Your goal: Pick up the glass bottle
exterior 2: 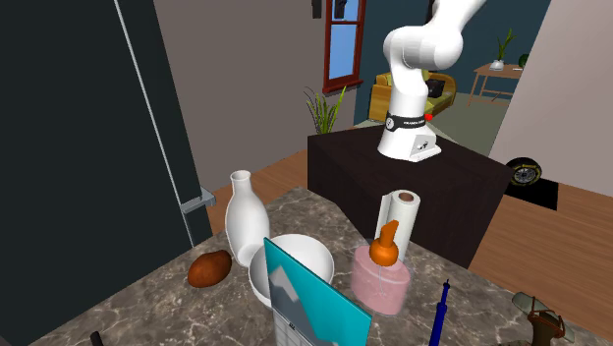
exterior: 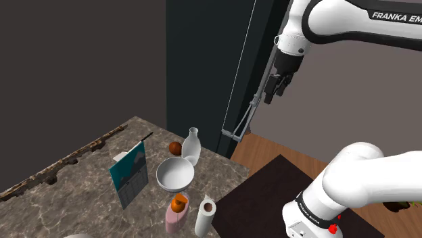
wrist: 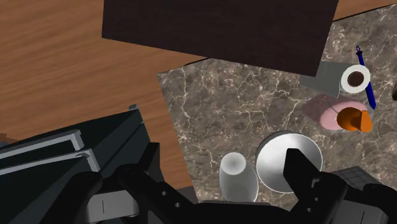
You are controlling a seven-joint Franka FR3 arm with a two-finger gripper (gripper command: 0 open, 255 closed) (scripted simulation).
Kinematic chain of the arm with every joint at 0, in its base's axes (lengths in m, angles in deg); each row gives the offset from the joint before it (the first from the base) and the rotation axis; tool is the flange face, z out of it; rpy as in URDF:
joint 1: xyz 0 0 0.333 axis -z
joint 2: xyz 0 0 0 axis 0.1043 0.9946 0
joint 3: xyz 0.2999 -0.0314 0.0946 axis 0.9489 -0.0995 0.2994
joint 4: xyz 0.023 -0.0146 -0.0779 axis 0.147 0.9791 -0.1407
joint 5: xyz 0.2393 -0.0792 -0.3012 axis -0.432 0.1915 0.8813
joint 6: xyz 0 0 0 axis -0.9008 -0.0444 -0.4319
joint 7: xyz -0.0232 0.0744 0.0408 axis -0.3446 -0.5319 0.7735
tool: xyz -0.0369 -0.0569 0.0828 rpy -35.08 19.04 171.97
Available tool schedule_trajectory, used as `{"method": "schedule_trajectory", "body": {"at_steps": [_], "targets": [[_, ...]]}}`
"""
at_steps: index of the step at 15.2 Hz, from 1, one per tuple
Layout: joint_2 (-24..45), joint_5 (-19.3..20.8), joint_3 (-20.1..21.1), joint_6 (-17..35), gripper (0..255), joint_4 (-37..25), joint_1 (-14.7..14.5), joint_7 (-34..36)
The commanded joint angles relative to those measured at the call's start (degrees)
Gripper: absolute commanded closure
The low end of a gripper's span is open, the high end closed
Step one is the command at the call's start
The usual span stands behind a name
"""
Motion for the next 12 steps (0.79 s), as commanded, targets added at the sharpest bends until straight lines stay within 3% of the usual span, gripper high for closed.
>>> {"method": "schedule_trajectory", "body": {"at_steps": [1,12], "targets": [[0.0,0.0,0.0,0.0,0,0.0,0.0,0.0],[17.0,-2.5,5.3,22.4,0,3.8,-0.9,6.4]]}}
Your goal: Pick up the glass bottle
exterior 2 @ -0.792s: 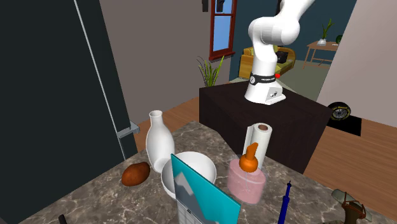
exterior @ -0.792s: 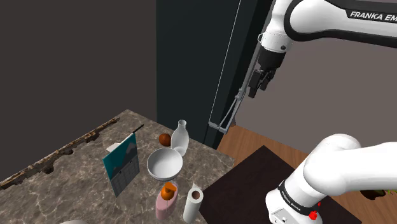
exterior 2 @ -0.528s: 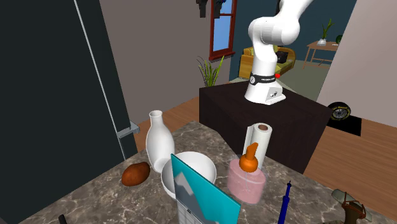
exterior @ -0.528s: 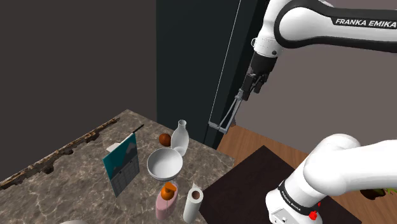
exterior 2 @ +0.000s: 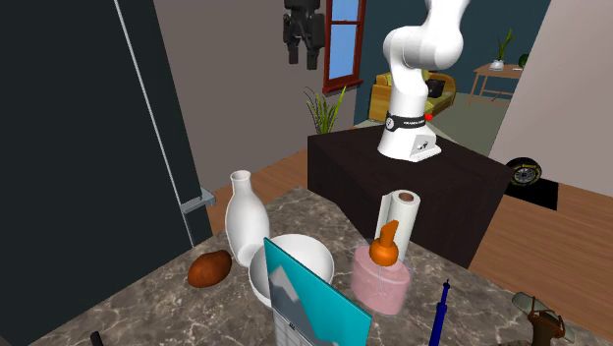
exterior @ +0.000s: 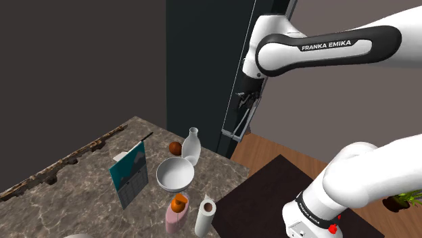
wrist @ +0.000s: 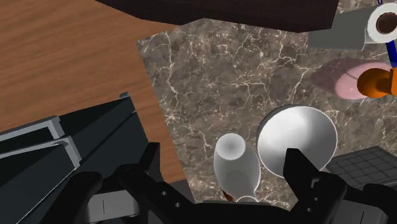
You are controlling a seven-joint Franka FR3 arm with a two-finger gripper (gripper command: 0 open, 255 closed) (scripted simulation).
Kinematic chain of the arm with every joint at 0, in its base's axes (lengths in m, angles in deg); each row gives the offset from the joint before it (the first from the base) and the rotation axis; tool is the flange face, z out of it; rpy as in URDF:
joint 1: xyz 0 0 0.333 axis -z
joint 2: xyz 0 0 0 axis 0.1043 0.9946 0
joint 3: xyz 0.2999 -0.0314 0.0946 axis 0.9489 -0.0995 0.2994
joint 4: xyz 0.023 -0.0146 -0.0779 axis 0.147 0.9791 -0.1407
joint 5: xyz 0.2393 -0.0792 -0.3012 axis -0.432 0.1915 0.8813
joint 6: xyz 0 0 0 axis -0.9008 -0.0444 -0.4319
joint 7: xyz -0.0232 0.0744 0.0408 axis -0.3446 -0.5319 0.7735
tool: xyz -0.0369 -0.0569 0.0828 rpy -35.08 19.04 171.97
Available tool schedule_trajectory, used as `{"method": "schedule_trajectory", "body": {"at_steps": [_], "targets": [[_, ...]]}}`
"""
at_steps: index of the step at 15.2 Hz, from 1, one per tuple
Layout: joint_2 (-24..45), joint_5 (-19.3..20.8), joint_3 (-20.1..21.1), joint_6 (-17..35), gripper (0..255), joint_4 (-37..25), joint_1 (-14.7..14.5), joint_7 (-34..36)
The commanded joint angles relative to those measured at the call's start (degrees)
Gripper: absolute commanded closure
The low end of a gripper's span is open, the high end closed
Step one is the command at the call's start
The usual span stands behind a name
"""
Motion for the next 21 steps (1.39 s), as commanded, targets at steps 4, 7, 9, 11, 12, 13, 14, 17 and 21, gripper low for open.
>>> {"method": "schedule_trajectory", "body": {"at_steps": [4,7,9,11,12,13,14,17,21], "targets": [[9.9,0.0,2.6,9.5,0,-1.3,-0.2,3.5],[16.5,0.8,3.8,14.6,0,-3.1,-0.1,5.7],[21.0,1.7,4.5,17.7,0,-4.8,0.0,7.3],[25.6,2.9,5.1,20.5,0,-6.8,0.0,9.0],[27.9,3.6,5.4,21.8,0,-7.9,-0.1,9.9],[30.2,4.3,5.5,23.0,0,-9.1,-0.2,10.8],[32.5,5.1,5.6,24.1,0,-10.3,-0.3,11.8],[39.4,7.7,5.5,26.9,0,-14.6,-1.0,14.6],[47.2,10.3,4.7,29.3,0,-20.2,-2.4,17.5]]}}
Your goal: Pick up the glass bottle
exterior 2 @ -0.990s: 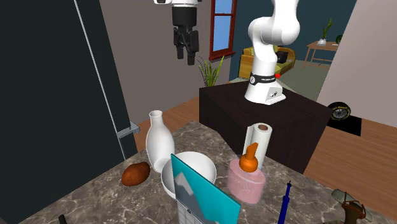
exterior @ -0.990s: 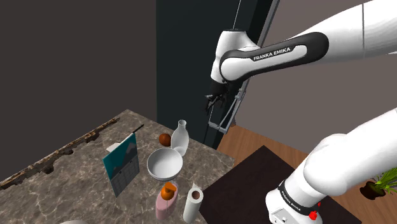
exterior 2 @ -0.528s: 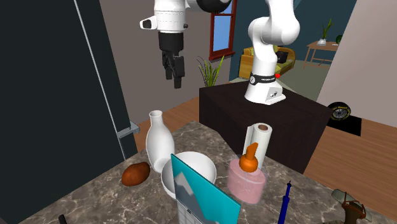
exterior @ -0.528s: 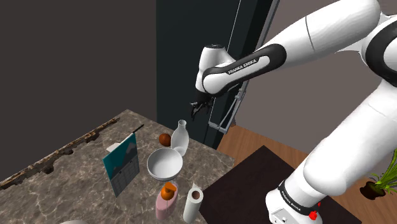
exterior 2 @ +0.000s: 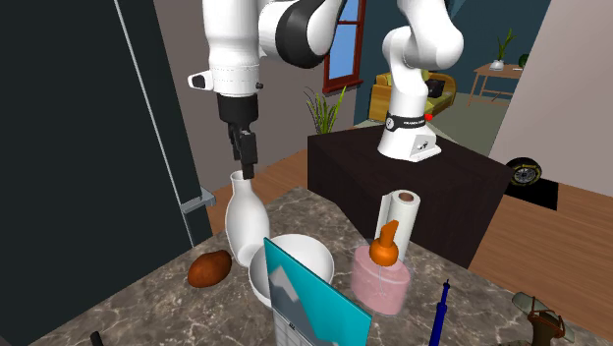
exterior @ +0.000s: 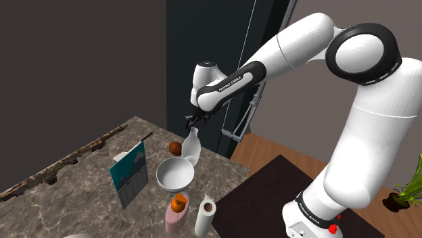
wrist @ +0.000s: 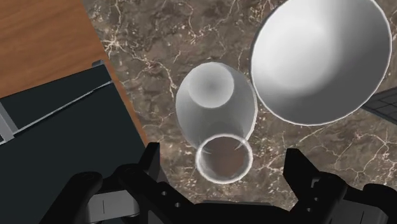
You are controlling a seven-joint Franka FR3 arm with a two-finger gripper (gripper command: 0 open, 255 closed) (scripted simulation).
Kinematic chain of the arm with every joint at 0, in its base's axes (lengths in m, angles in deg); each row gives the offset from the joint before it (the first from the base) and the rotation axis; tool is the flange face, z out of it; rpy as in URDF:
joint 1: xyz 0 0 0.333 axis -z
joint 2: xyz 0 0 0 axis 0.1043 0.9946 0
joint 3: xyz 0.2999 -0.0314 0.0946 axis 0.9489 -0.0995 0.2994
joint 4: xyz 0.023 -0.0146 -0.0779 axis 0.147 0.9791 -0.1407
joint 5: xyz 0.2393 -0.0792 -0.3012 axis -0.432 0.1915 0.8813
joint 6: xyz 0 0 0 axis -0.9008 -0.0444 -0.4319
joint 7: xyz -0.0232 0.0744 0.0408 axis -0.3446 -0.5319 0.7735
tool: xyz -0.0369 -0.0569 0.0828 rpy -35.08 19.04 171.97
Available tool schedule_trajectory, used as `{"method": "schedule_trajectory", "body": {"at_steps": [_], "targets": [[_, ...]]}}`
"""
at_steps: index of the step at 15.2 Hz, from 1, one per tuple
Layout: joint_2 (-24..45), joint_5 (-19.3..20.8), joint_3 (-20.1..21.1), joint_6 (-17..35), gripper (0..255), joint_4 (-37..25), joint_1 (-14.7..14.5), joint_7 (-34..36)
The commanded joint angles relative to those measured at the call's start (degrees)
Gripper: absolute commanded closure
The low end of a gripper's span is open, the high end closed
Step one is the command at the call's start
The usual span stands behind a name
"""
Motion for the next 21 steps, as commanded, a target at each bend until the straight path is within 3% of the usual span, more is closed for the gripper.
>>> {"method": "schedule_trajectory", "body": {"at_steps": [1,9,10,21], "targets": [[2.3,0.8,-0.3,1.2,0,-1.2,-0.4,0.8],[6.3,2.4,-1.2,5.3,0,-1.0,-1.1,2.0],[6.3,2.4,-1.2,5.3,255,-1.0,-1.1,2.0],[5.0,1.9,-0.9,4.1,255,-0.9,-0.8,1.6]]}}
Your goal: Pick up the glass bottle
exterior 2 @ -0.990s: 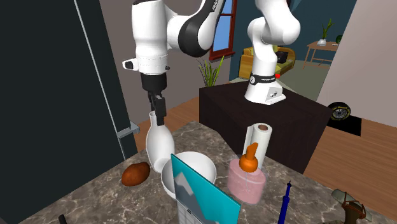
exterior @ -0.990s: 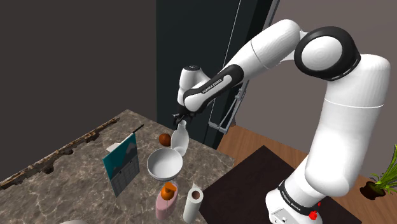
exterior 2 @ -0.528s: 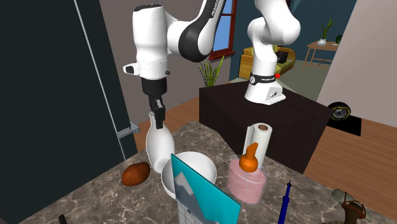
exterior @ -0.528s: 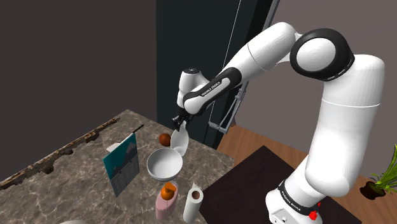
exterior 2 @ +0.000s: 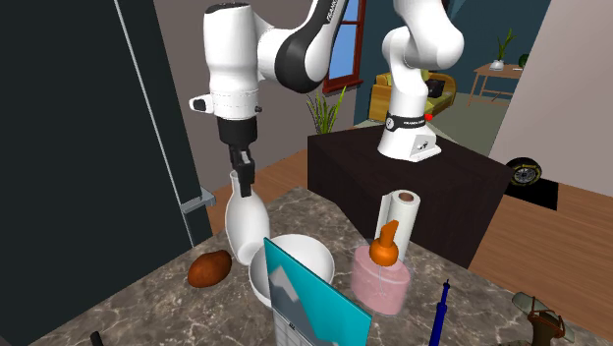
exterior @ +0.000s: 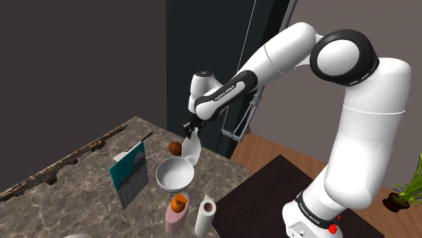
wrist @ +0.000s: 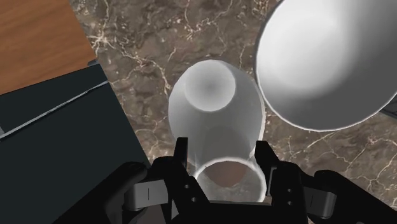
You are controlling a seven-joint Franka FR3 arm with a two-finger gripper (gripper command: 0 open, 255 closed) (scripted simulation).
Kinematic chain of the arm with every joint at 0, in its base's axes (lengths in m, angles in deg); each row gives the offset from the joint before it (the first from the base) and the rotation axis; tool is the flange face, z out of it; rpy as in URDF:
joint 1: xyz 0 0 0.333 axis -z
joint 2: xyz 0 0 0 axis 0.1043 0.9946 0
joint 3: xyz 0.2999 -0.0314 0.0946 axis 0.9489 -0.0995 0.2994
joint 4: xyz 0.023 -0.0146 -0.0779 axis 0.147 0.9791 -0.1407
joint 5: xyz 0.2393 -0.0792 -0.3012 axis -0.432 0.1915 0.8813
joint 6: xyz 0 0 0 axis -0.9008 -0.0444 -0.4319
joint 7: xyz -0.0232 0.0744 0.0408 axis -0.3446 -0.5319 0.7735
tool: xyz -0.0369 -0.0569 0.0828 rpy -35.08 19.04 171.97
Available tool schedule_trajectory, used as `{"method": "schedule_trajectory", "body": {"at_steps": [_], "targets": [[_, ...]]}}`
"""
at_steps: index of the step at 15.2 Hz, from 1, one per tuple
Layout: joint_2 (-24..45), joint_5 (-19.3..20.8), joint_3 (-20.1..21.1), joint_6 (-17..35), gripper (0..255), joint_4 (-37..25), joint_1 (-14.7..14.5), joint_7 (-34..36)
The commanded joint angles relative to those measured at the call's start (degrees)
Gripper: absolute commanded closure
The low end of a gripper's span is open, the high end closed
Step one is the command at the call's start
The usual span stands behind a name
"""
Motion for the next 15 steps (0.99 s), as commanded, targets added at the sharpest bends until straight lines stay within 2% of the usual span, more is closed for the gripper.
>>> {"method": "schedule_trajectory", "body": {"at_steps": [1,15], "targets": [[-1.2,-0.4,0.2,-1.0,255,0.2,0.3,-0.4],[-8.0,-3.3,1.5,-8.9,255,-1.1,1.2,-2.4]]}}
